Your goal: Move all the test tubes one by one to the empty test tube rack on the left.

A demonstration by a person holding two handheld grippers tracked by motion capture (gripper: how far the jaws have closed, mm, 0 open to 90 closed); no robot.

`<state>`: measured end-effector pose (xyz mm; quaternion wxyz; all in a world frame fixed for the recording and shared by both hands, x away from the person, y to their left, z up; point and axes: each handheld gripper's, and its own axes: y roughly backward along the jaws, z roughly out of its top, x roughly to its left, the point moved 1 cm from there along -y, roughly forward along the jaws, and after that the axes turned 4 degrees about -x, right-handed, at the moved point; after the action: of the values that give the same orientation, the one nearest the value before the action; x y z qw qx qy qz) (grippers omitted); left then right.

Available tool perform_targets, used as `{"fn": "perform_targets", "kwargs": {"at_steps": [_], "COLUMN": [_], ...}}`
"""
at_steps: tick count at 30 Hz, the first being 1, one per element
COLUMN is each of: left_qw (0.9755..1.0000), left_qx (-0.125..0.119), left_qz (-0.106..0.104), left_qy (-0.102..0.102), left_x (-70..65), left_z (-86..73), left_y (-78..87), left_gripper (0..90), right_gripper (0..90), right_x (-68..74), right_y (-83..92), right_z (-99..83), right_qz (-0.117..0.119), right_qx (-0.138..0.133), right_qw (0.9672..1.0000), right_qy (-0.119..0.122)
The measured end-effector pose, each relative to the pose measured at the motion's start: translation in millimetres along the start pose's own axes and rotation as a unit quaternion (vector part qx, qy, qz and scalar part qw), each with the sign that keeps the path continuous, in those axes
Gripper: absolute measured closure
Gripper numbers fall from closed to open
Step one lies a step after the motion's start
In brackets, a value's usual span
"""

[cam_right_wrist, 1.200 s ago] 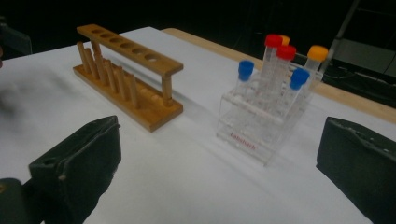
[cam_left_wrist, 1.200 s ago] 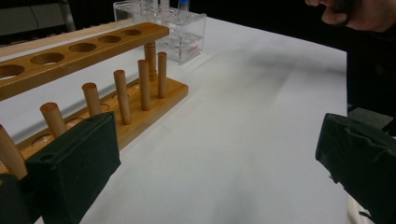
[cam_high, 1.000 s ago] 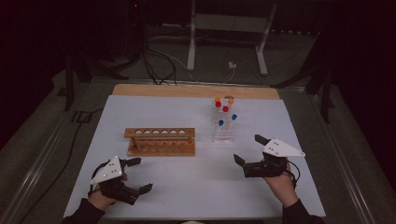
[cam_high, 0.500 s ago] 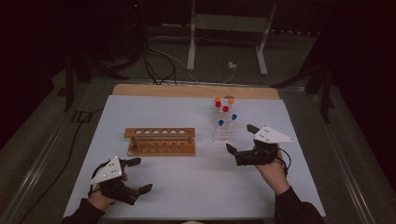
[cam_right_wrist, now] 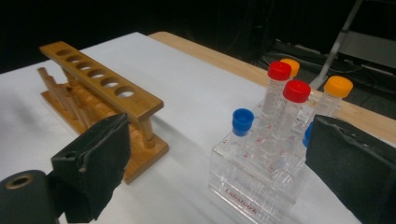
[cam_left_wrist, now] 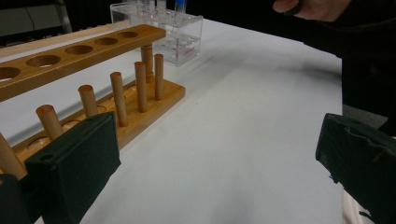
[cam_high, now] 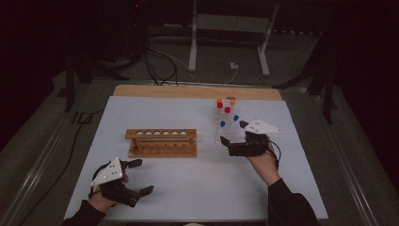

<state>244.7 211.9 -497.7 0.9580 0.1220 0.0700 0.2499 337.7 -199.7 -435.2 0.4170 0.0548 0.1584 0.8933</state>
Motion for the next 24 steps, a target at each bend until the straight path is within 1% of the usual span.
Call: {"fn": "perform_targets", "kwargs": {"at_steps": [4, 5, 10, 11, 13, 15, 16, 17, 18, 19, 20, 21, 22, 23, 24], "left_qw": [1.0000, 1.0000, 1.0000, 1.0000, 1.0000, 1.0000, 1.0000, 1.0000, 1.0000, 1.0000, 1.0000, 1.0000, 1.0000, 1.0000, 1.0000], "left_qx": [0.000, 0.000, 0.000, 0.000, 0.001, 0.001, 0.001, 0.000, 0.001, 0.001, 0.001, 0.001, 0.001, 0.002, 0.002], "left_qz": [-0.001, -0.001, -0.002, -0.002, -0.003, -0.003, -0.003, -0.004, -0.004, -0.004, -0.004, -0.004, -0.004, -0.004, -0.004], "left_qy": [0.000, -0.001, -0.001, -0.001, -0.001, -0.001, -0.002, -0.001, -0.001, -0.002, -0.002, -0.002, -0.002, -0.003, -0.003], "left_x": [0.1, -0.1, -0.1, -0.2, -0.3, -0.4, -0.5, -0.6, -0.6, -0.6, -0.6, -0.7, -0.8, -0.8, -0.7], "left_z": [-0.1, 0.0, 0.0, 0.0, 0.0, 0.0, 0.0, 0.0, 0.0, 0.0, 0.0, 0.1, 0.1, 0.1, -0.1], "left_y": [0.0, 0.1, 0.1, 0.1, 0.0, 0.1, 0.1, 0.2, 0.1, 0.1, 0.1, 0.2, 0.2, 0.2, 0.2], "left_gripper": [0.5, 0.5, 0.5, 0.5, 0.5, 0.5, 0.5, 0.5, 0.5, 0.5, 0.5, 0.5, 0.5, 0.5, 0.5], "right_gripper": [15.8, 16.1, 23.0, 23.0, 28.1, 32.6, 32.6, 36.9, 39.2, 41.1, 41.1, 44.7, 46.4, 50.1, 50.1], "right_x": [-2.8, -3.1, -3.4, -3.4, -3.8, -3.9, -3.9, -3.9, -4.0, -4.4, -4.4, -5.5, -5.9, -6.1, -6.1], "right_y": [-11.0, -13.8, -27.6, -27.6, -35.1, -39.1, -39.1, -42.2, -43.9, -45.8, -45.8, -48.4, -49.4, -50.6, -50.6], "right_z": [-3.4, -4.4, -10.0, -10.0, -13.6, -15.4, -15.4, -16.7, -17.3, -17.9, -17.9, -18.5, -18.6, -18.7, -18.7], "right_qz": [-0.009, -0.011, -0.021, -0.021, -0.026, -0.028, -0.028, -0.032, -0.035, -0.039, -0.039, -0.044, -0.046, -0.052, -0.052], "right_qx": [0.009, 0.013, 0.035, 0.035, 0.051, 0.058, 0.058, 0.063, 0.066, 0.069, 0.069, 0.074, 0.075, 0.077, 0.077], "right_qw": [0.9999, 0.9998, 0.9991, 0.9991, 0.9983, 0.9978, 0.9978, 0.9973, 0.9970, 0.9967, 0.9967, 0.9959, 0.9957, 0.9953, 0.9953], "right_qy": [-0.006, -0.008, -0.011, -0.011, -0.013, -0.014, -0.014, -0.016, -0.018, -0.020, -0.020, -0.026, -0.028, -0.029, -0.029]}}
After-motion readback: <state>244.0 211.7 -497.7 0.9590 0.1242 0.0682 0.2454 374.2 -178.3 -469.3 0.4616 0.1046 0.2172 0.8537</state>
